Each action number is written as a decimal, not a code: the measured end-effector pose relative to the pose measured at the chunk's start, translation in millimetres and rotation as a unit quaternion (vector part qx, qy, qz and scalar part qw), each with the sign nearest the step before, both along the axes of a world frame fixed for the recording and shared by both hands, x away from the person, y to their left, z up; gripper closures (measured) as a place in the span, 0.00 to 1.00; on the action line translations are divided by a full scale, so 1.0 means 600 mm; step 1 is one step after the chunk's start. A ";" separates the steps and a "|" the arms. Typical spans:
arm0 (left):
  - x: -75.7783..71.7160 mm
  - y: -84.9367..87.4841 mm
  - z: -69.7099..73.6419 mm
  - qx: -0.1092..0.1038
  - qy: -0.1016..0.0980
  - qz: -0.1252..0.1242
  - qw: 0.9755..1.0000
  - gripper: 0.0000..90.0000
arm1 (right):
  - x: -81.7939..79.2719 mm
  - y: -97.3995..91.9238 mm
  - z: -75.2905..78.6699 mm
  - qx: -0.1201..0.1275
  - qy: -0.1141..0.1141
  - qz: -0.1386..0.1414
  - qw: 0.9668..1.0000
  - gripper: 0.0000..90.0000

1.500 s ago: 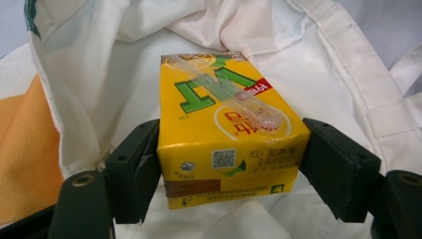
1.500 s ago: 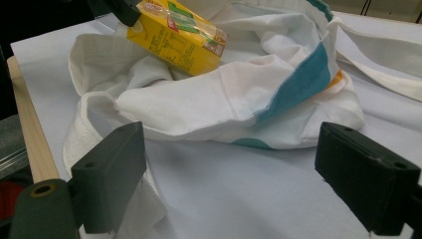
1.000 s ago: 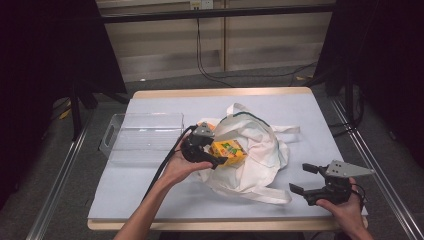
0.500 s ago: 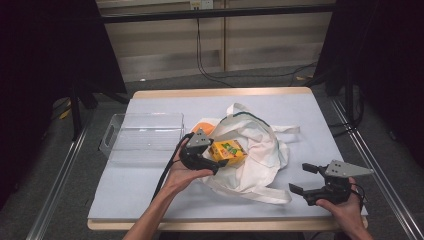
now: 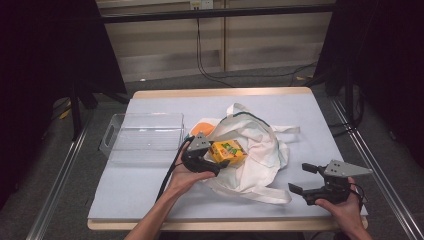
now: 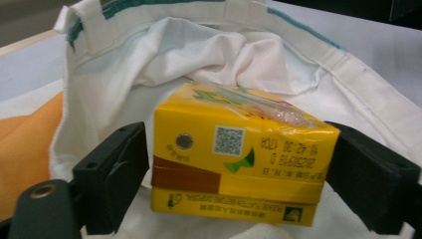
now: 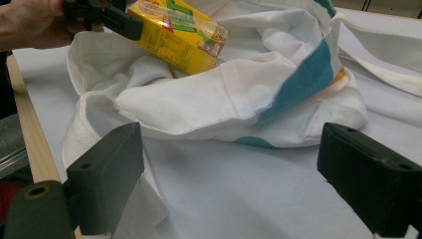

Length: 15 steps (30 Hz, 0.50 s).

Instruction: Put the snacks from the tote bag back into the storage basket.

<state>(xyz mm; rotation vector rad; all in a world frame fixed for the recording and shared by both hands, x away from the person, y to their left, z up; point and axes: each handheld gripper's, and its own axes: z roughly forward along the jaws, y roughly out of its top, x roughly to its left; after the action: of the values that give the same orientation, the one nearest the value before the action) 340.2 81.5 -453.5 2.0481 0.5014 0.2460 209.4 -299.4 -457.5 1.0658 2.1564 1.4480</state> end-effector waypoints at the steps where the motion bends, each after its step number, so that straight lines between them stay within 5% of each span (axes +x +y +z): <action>1: -0.001 -0.001 0.001 0.003 -0.004 -0.001 1.000 0.19 | -0.001 0.000 0.000 0.001 -0.001 -0.001 1.000 0.12; 3: 0.001 -0.003 0.002 0.008 -0.004 0.001 1.000 0.29 | -0.001 -0.001 0.000 0.000 -0.002 0.003 1.000 0.12; 15: 0.008 0.002 0.017 -0.006 0.043 0.005 0.999 0.30 | -0.002 -0.003 0.000 0.001 -0.004 0.009 1.000 0.12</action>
<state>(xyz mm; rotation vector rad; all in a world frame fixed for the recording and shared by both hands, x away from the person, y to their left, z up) 345.1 82.9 -443.4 2.0520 0.5635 0.1617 208.2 -301.3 -457.6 1.0436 2.1650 1.4586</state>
